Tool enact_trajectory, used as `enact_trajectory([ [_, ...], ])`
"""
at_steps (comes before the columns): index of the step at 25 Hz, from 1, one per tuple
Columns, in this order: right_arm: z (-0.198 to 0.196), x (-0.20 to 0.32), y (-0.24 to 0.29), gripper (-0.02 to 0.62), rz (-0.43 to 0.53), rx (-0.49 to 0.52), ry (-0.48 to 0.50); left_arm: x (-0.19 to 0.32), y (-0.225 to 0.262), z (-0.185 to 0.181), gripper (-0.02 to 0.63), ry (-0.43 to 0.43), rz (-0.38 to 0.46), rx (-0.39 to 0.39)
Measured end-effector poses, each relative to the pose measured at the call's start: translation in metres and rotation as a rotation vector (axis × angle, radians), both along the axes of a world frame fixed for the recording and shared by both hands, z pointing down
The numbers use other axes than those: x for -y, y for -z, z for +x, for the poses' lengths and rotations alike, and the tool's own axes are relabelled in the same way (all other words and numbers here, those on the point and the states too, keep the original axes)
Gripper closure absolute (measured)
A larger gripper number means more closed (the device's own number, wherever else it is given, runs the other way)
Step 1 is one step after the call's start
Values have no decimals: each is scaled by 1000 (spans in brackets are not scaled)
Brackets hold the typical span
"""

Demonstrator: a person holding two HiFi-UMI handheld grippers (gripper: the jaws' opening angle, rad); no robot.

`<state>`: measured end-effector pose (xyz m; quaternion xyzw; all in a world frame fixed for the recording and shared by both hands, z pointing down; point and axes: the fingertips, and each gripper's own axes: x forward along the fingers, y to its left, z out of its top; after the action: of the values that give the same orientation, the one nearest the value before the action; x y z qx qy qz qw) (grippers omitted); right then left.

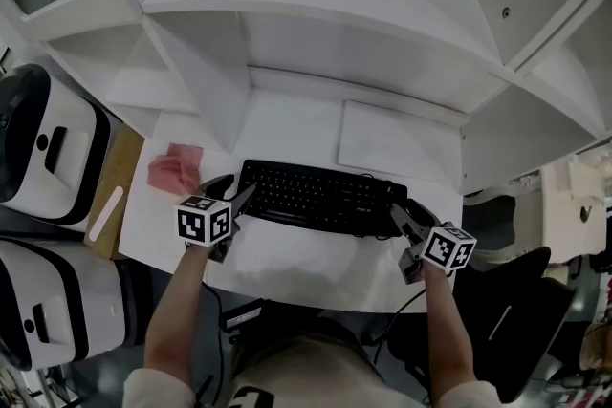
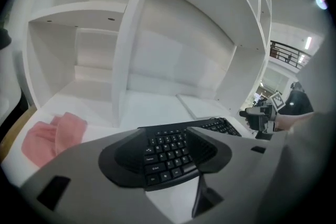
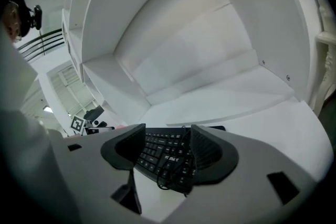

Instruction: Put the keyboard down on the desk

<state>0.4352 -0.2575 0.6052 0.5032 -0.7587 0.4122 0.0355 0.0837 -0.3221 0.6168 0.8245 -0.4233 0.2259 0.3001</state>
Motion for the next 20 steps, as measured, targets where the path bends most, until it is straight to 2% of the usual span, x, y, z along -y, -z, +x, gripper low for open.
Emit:
enact_trajectory([
  [4, -29, -3, 22, 322, 45, 33, 40, -8, 14, 15, 357, -16, 19, -33],
  [8, -51, -5, 36, 337, 74, 2, 102, -14, 28, 25, 364, -31, 42, -41],
  [16, -68, -10, 65, 414, 125, 40, 118, -25, 60, 33, 388, -44, 100, -57],
  [20, -77, -14, 77, 453, 154, 44, 144, -34, 76, 39, 431, -52, 136, -63],
])
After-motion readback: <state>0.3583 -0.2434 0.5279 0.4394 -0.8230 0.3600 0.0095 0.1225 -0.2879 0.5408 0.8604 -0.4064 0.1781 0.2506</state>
